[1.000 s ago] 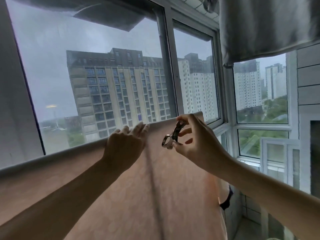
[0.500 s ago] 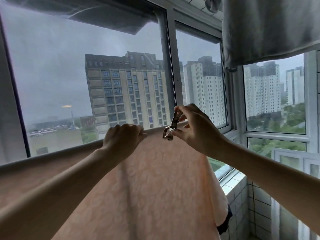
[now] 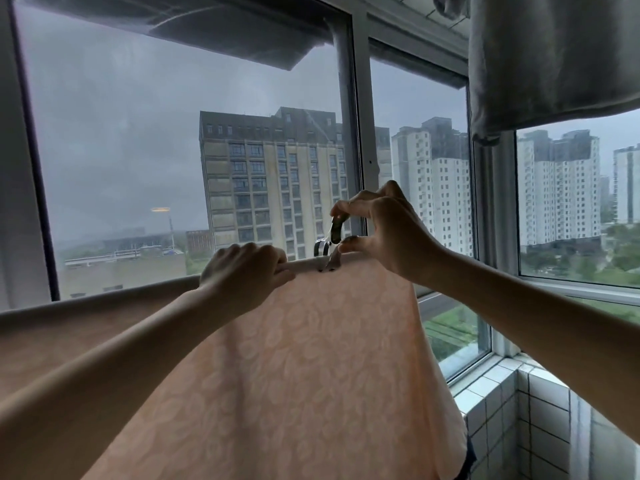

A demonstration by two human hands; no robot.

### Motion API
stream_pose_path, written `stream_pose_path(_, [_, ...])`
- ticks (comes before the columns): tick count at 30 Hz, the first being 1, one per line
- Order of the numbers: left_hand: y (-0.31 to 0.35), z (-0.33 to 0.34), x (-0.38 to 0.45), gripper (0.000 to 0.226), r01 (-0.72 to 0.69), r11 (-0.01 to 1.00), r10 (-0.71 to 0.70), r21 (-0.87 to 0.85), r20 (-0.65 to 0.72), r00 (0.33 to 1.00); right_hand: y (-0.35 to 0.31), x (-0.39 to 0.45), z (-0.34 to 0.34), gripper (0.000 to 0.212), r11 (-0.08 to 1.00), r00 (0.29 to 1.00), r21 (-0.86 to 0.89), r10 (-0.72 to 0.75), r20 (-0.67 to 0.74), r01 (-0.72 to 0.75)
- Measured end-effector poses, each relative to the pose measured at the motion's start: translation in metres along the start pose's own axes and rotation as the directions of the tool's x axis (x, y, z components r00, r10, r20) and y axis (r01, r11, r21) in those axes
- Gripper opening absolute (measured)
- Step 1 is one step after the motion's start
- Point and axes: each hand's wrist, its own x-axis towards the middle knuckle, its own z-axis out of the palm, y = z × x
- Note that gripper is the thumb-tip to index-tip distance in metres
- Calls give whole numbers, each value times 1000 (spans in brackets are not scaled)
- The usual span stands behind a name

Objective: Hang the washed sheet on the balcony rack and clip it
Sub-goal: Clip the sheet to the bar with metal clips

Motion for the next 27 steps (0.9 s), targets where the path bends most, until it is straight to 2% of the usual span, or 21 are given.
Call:
stream_pose_path(9, [-4,-1,-4,32,0,1000,1,18,-14,1000,7,21,16,63,999,994,37,-14,111,10])
stream_pose_path(16, [-3,-1,-5,31,-9,999,10,42,-31,999,17,29,23,76,994,953,110,-15,303,-19])
stream_pose_path(21, [-1,-1,-5,30,-30,999,31,44,-26,999,9,25,20,78,994,958,105,-15,287,-15])
stream_pose_path(27, [-5,-4,-17,31,-56,990,64,132,-56,996,-12,12,24,70,990,970,-32,-125,207,134])
